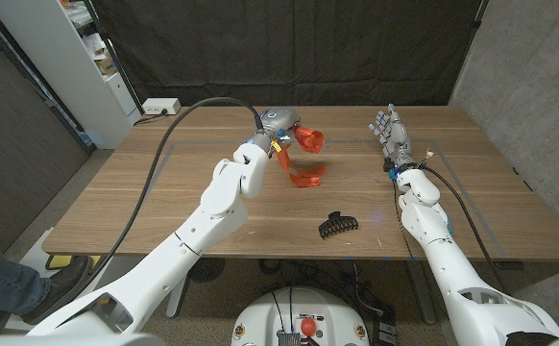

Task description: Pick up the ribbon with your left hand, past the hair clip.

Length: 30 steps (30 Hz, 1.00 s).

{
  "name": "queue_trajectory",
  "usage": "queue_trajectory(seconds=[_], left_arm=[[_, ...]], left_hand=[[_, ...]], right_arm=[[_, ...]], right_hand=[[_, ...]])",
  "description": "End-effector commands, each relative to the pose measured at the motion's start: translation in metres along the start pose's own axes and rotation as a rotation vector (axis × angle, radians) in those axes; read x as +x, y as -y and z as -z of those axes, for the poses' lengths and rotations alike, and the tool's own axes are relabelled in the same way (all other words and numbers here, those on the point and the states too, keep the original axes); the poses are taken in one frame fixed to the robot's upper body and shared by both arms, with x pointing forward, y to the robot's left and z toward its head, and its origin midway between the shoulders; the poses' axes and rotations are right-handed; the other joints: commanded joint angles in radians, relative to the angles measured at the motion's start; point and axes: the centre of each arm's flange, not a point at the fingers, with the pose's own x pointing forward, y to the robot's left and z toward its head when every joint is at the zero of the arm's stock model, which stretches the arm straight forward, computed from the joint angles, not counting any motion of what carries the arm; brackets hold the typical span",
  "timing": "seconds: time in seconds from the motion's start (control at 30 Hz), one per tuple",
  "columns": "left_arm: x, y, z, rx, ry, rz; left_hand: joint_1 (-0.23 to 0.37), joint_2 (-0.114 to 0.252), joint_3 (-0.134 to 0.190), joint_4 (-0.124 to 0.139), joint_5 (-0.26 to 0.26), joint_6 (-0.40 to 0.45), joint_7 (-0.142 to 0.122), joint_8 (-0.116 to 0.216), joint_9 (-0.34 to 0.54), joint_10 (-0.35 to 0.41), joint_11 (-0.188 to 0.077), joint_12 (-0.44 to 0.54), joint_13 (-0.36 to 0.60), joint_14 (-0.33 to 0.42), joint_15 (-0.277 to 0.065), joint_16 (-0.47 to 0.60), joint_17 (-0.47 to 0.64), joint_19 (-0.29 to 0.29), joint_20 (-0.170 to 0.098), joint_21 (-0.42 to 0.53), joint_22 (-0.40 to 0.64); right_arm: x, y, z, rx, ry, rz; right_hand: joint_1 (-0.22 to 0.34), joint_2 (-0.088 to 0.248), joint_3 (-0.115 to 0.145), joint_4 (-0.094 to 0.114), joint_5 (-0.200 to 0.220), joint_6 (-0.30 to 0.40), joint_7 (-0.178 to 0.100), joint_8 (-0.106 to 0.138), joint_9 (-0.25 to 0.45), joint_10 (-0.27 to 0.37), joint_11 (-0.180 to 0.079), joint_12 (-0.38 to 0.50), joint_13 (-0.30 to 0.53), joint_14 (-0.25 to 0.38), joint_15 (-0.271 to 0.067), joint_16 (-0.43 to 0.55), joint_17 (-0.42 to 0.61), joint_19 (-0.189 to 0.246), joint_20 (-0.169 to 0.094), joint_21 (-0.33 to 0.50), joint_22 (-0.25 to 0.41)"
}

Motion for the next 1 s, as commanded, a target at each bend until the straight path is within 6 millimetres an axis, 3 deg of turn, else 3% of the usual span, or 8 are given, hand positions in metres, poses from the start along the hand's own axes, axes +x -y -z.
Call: queue_trajectory(seconds=[0.03,1.0], left_arm=[[0.001,-0.019,-0.002,-0.003,0.001,-0.028],[-0.004,-0.055,-0.001,-0.016,0.005,-0.115]], left_hand=[[-0.001,0.009,0.005,0.003,0.007,0.01,0.0,0.006,0.007,0.013,-0.003,0.001,0.031,0.012,-0.025,-0.003,0.006,-0.004,-0.001,0.01,0.003],[-0.01,0.011,0.011,0.005,0.008,0.006,0.001,0.002,0.009,0.015,-0.001,-0.013,0.062,0.02,-0.024,-0.013,0.016,-0.016,0.0,0.036,0.001]], right_arm=[[-0.002,0.001,-0.002,0.002,0.002,0.002],[-0.013,-0.001,-0.003,-0.001,0.006,0.01]], right_hand=[[0.001,0.009,0.003,-0.004,0.007,0.012,-0.001,0.007,0.003,0.008,-0.001,0.009,0.001,0.006,0.001,0.007,-0.001,0.008,0.003,-0.003,0.006],[0.0,0.013,0.003,-0.006,0.006,0.013,0.001,0.006,0.003,0.01,0.0,0.009,0.002,0.009,0.0,0.007,-0.001,0.012,0.003,-0.011,0.006]])
